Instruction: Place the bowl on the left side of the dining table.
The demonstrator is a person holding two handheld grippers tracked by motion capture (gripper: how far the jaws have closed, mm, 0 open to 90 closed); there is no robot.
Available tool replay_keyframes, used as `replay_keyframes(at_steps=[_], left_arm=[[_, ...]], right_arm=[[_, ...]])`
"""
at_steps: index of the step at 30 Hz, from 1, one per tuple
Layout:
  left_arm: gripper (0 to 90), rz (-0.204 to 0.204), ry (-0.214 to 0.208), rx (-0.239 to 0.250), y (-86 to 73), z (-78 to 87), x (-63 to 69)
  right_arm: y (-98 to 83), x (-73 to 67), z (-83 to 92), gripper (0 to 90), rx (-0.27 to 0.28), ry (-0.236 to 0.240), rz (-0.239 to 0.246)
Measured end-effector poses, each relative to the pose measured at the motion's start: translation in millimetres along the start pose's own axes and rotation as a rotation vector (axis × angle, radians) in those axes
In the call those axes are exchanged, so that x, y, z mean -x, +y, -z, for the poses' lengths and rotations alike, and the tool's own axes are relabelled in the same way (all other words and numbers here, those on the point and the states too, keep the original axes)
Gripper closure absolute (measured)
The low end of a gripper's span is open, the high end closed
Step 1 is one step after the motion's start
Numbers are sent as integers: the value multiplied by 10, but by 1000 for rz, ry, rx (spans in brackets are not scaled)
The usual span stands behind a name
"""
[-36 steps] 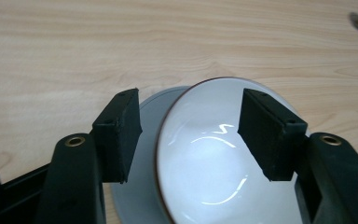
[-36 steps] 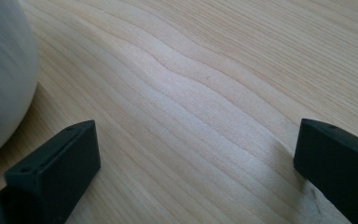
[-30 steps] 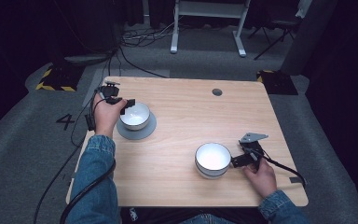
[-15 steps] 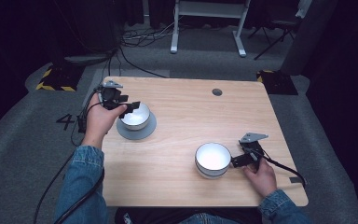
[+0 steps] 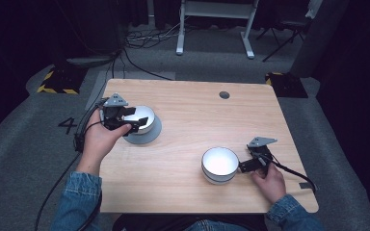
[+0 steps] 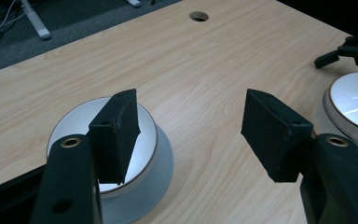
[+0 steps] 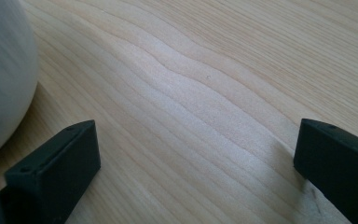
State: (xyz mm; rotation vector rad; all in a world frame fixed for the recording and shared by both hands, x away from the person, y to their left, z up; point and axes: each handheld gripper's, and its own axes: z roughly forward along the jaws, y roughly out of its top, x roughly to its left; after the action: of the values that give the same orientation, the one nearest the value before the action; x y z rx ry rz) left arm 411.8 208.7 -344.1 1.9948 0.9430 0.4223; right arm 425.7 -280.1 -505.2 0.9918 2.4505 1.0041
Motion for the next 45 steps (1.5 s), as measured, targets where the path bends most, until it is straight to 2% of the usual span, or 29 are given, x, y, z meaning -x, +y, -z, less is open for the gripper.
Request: replay_keyframes(at_steps=[2, 3, 5, 12, 19, 23, 26, 32, 38, 40, 43, 45], left_arm=[[368, -5, -14, 3, -8, 24, 55], [368, -20, -19, 2, -11, 36, 67], [368, -20, -34, 20, -19, 52, 89], [368, -38, -56, 51, -115, 89, 192], [364, -90, -83, 38, -254, 145, 418], [364, -101, -96, 26, -336, 172, 511], [363, -122, -72, 9, -401, 208, 547], [363, -101, -93, 33, -563, 274, 602], [360, -118, -110, 3, -636, 294, 675], [358, -115, -113, 10, -638, 305, 687], [345, -112, -111, 5, -662, 277, 699], [347, -115, -90, -5, -693, 234, 707]], right_arm=[[0, 0, 0, 5, 0, 0, 0], [0, 0, 0, 5, 0, 0, 0], [0, 0, 0, 5, 0, 0, 0], [0, 0, 0, 5, 0, 0, 0], [0, 0, 0, 5, 0, 0, 0], [0, 0, 0, 5, 0, 0, 0], [0, 0, -1, 5, 1, 0, 0], [0, 0, 0, 5, 0, 0, 0], [0, 0, -1, 5, 1, 0, 0], [0, 0, 0, 5, 0, 0, 0], [0, 0, 0, 5, 0, 0, 0], [0, 0, -1, 5, 1, 0, 0]])
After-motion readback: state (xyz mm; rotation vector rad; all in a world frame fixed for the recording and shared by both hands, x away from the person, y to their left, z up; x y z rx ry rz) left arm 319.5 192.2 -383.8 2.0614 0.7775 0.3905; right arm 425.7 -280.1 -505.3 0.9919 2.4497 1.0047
